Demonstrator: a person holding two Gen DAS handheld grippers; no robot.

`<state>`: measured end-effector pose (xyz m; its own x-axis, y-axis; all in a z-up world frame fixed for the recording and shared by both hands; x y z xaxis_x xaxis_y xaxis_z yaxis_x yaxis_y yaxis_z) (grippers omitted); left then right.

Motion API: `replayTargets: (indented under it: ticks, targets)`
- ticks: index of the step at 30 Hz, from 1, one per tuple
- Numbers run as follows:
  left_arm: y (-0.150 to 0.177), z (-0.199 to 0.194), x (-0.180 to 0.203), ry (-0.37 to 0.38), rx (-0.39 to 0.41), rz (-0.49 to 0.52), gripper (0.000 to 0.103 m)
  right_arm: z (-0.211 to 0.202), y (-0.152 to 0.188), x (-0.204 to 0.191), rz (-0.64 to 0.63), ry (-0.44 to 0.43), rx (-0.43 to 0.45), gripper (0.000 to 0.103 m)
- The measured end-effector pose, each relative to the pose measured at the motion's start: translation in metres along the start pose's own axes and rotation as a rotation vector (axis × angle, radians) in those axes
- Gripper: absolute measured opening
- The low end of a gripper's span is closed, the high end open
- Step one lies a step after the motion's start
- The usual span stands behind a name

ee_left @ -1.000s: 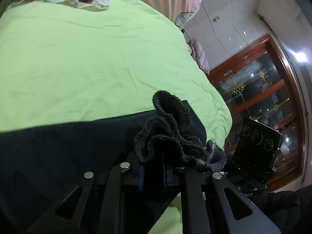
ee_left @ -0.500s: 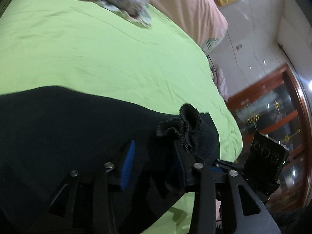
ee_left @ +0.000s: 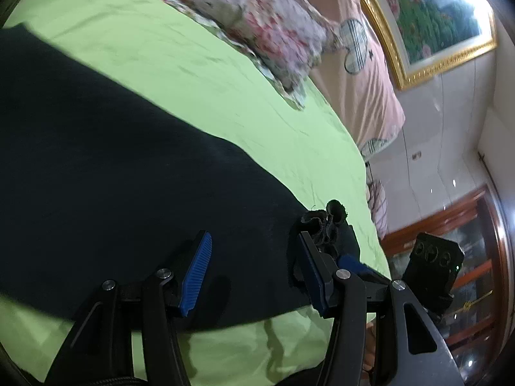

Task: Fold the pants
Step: 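Fold the held end over toward the waistband and release both grippers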

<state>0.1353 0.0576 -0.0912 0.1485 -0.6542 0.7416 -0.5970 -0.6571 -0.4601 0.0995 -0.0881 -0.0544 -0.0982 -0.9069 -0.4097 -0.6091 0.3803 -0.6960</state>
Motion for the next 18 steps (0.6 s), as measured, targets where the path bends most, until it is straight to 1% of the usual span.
replayTargets:
  ticks: [6, 11, 12, 13, 16, 18]
  targets:
    - [-0.006, -0.041, -0.024, -0.040, 0.073, -0.044, 0.055, 0.022, -0.014, -0.019, -0.021, -0.043, -0.016, 0.047]
    - [-0.014, -0.080, -0.045, -0.087, 0.161, -0.081, 0.055, 0.044, -0.021, -0.038, -0.054, -0.076, -0.039, 0.047]
    - [-0.015, -0.088, -0.048, -0.096, 0.178, -0.087, 0.057, 0.049, -0.023, -0.043, -0.058, -0.084, -0.045, 0.047]
    - [-0.016, -0.098, -0.053, -0.110, 0.203, -0.099, 0.062, 0.053, -0.024, -0.046, -0.061, -0.090, -0.050, 0.047]
    - [-0.016, -0.119, -0.066, -0.127, 0.249, -0.125, 0.063, 0.066, -0.028, -0.057, -0.080, -0.107, -0.065, 0.047]
    - [-0.016, -0.128, -0.072, -0.135, 0.261, -0.140, 0.063, 0.075, -0.031, -0.064, -0.093, -0.118, -0.076, 0.047]
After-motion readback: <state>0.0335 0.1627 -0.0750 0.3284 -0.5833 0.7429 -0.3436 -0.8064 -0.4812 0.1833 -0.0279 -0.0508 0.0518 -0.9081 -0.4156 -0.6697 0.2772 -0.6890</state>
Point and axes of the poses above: each gripper's, at about its wrist camera, not at the fingertips, and z roughly the way its jaws point, x to its right, y to its underside, the point moved 8 cm from there along z, roughly the way its jaws point, and after that the axes turned 9 degrees about x, right-handed, at the moved point
